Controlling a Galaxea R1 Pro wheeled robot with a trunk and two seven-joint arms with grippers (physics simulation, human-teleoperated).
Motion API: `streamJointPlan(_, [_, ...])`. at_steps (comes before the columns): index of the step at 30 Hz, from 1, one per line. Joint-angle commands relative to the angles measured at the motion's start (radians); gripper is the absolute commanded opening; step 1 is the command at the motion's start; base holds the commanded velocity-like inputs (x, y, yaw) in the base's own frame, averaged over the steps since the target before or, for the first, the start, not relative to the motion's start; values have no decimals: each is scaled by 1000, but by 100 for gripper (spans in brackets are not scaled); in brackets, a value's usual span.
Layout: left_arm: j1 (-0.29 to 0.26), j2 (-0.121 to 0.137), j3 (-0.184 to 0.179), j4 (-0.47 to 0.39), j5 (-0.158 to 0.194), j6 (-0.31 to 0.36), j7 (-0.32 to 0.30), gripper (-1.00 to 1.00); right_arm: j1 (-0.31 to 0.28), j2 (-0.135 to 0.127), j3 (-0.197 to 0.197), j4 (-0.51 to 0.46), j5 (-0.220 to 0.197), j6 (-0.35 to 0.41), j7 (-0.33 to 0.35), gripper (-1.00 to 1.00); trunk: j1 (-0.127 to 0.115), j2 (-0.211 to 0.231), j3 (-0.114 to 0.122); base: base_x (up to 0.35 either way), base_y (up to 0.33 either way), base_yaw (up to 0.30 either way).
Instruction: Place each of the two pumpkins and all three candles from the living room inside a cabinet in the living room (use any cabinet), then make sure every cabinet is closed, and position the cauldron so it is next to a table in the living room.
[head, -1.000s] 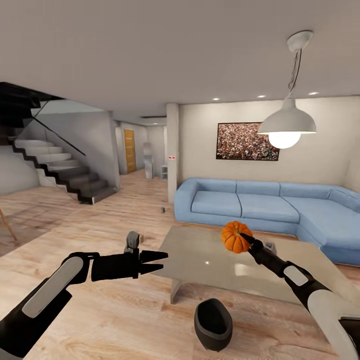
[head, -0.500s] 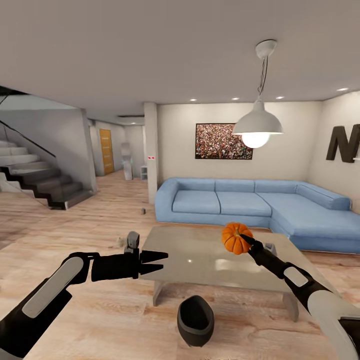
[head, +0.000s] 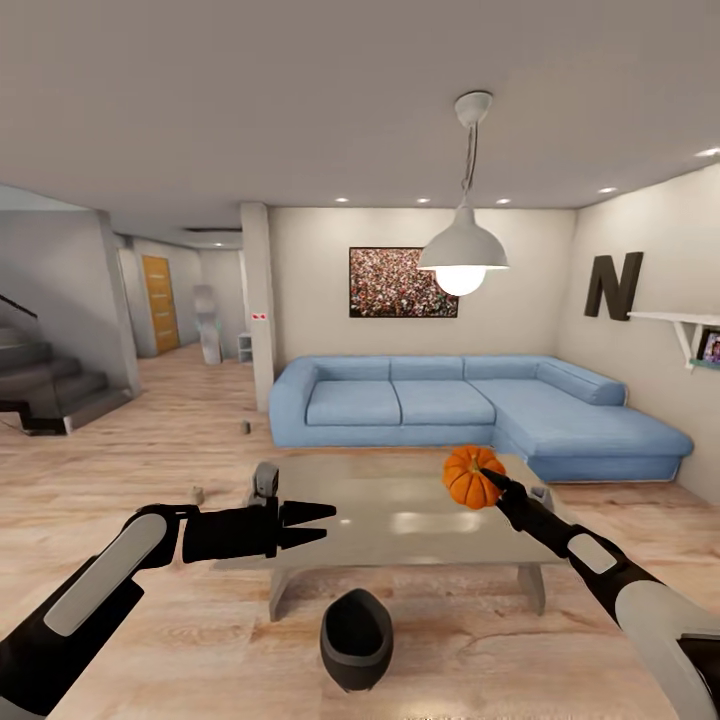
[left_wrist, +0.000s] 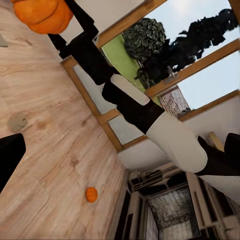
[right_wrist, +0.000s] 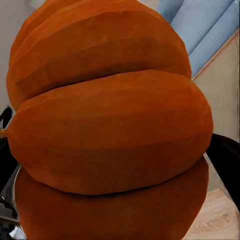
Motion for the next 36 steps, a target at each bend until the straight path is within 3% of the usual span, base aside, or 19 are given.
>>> streamJointPlan(1, [-1,1,-1,0,-9,0,-10,100,-1,0,-6,-1,-14,11,-1,-100,0,-1,-2,0,0,-283])
streamJointPlan(36, [-1,1,2,2,-9,0,-11,100,-2,0,-8,7,-15,11,-2,-100,0,-1,-2,0,0,-283])
